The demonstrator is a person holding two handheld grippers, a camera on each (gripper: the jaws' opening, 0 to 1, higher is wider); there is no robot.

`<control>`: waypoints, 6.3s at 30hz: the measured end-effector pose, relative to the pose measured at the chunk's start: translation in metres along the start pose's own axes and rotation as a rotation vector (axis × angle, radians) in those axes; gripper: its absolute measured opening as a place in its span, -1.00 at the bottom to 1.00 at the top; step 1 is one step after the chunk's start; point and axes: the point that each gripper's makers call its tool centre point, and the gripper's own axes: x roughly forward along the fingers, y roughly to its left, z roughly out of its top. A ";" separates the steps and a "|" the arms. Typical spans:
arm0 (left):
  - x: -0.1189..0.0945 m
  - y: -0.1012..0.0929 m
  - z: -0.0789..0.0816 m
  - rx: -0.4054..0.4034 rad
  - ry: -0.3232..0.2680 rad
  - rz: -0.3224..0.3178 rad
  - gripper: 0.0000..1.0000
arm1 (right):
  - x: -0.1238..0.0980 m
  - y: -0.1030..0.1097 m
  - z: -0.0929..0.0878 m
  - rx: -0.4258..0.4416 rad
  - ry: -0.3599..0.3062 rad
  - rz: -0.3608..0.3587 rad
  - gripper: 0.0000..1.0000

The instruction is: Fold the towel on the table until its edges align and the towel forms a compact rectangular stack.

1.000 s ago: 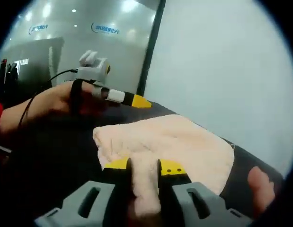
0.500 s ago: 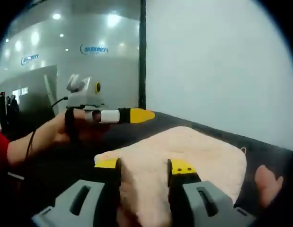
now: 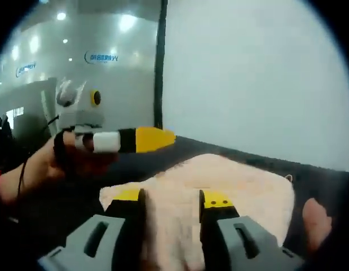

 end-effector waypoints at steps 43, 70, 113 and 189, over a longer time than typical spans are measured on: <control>0.016 -0.027 -0.077 0.001 0.321 -0.180 0.16 | -0.050 -0.007 -0.055 -0.099 0.177 -0.080 -0.34; -0.054 0.003 -0.057 -0.555 0.539 -0.036 -0.01 | -0.108 -0.092 -0.039 0.492 0.172 -0.216 -0.31; -0.025 -0.045 -0.065 -0.698 0.571 -0.145 -0.65 | -0.076 -0.067 -0.026 0.595 0.238 -0.215 -0.76; -0.067 -0.176 -0.052 -0.130 0.213 -0.329 -0.10 | -0.335 -0.066 -0.027 0.177 -0.030 -0.241 -0.31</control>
